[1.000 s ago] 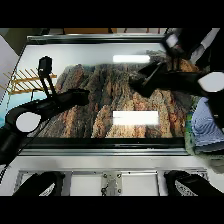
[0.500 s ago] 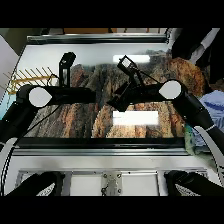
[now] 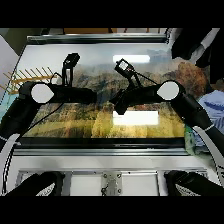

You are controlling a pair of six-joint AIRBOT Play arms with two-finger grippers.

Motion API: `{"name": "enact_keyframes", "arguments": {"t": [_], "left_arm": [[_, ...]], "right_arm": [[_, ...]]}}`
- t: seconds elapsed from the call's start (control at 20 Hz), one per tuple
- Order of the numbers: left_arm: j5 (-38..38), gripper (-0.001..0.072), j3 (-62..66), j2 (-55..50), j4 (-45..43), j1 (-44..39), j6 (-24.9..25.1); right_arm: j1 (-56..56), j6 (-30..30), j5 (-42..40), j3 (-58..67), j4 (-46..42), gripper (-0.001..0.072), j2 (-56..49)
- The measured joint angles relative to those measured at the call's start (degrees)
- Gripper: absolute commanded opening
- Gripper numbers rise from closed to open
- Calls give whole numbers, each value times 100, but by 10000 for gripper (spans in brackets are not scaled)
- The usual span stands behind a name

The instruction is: Fold the clothes and pants, and hang the long-sleeved shirts on hangers.

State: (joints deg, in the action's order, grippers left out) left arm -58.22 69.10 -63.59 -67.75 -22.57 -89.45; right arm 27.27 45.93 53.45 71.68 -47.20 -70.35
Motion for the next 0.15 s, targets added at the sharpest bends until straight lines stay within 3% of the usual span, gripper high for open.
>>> {"name": "enact_keyframes", "arguments": {"t": [0.15], "left_arm": [[-15,15,0,0,-2,0,2]], "right_arm": [[0,0,15,0,0,18,0]]}}
